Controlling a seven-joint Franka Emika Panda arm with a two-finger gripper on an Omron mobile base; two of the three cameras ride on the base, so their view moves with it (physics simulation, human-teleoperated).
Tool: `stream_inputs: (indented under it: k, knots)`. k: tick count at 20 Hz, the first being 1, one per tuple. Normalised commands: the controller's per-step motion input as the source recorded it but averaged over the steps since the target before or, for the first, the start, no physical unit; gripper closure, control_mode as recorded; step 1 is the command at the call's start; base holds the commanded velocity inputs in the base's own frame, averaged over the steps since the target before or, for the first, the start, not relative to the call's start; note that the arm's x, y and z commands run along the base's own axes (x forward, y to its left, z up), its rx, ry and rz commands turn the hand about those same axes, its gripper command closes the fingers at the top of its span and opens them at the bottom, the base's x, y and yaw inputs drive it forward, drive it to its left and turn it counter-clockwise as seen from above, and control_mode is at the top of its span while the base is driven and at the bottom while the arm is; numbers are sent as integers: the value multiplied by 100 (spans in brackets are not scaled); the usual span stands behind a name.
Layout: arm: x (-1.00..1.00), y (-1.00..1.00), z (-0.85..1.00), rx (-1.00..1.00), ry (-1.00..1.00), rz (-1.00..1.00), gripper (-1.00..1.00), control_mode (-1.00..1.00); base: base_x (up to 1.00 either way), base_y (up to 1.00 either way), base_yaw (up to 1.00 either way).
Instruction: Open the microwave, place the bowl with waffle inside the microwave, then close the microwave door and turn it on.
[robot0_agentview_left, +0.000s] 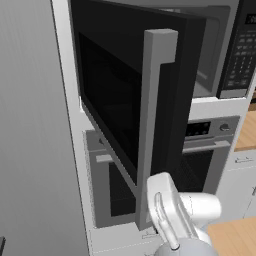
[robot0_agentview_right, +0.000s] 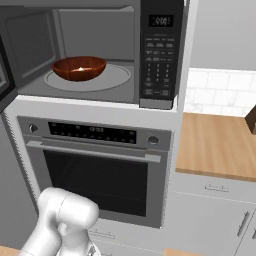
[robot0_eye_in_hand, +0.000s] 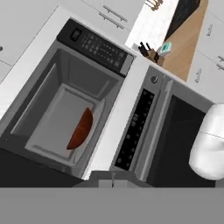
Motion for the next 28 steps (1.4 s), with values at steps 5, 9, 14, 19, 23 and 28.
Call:
stream_inputs:
  k: [5, 9, 14, 19, 23, 28]
  knots:
    - [-8, 61, 0, -14, -13, 0, 100, -100, 0, 0, 0]
    - [0, 82, -8, -19, -3, 0, 100, -100, 0, 0, 0]
    - [2, 98, -20, -22, -4, 0, 100, -100, 0, 0, 0]
    - [40, 81, -24, -20, -1, -4, 100, -100, 0, 0, 0]
    - [100, 53, -35, -18, 0, -14, 100, -100, 0, 0, 0]
    - [100, 32, -35, -14, 0, -21, 100, -100, 0, 0, 0]
